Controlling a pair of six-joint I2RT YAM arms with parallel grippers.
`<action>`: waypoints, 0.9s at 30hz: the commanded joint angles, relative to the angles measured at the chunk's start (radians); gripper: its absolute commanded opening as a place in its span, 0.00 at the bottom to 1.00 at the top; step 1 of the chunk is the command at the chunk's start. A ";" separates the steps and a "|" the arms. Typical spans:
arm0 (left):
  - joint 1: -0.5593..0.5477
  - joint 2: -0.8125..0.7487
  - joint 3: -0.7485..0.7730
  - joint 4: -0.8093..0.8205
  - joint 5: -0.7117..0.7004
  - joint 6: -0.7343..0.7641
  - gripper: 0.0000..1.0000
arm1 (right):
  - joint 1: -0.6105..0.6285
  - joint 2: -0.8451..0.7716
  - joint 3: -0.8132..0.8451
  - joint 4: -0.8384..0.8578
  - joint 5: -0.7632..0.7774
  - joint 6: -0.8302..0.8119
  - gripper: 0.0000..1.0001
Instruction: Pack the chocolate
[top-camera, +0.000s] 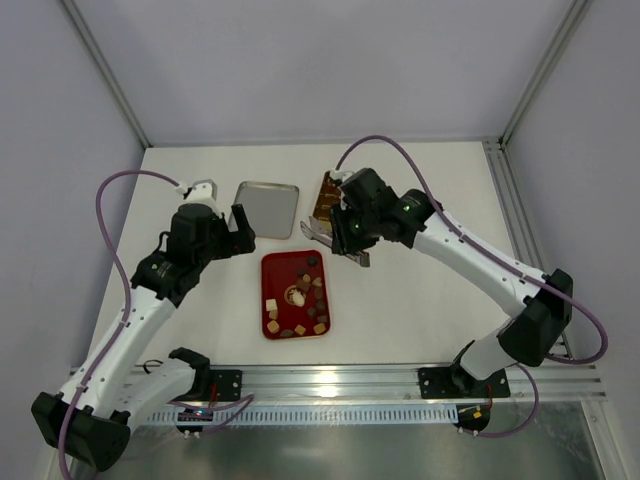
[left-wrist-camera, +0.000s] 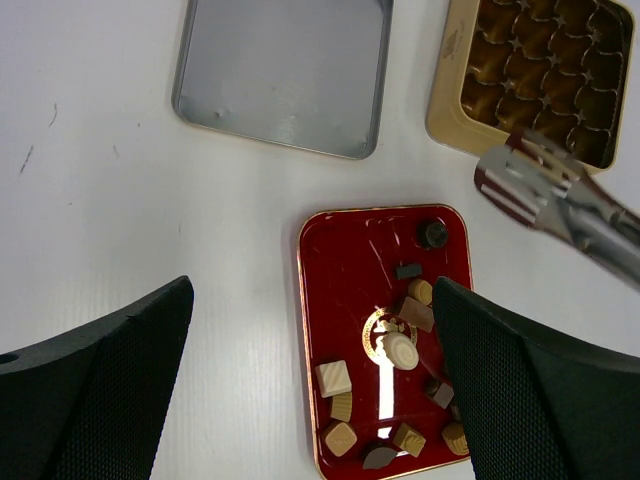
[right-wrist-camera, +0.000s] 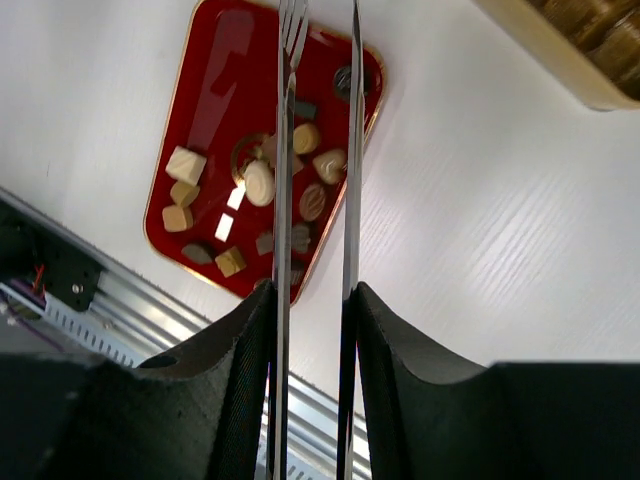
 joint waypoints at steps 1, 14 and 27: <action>0.001 -0.014 0.025 0.012 -0.009 0.003 1.00 | 0.049 -0.069 -0.088 -0.012 -0.038 0.003 0.39; 0.001 -0.008 0.021 0.012 -0.016 0.005 1.00 | 0.215 -0.071 -0.161 -0.053 -0.057 -0.045 0.43; 0.001 -0.003 0.021 0.012 -0.018 0.005 1.00 | 0.230 -0.011 -0.162 -0.054 -0.014 -0.068 0.43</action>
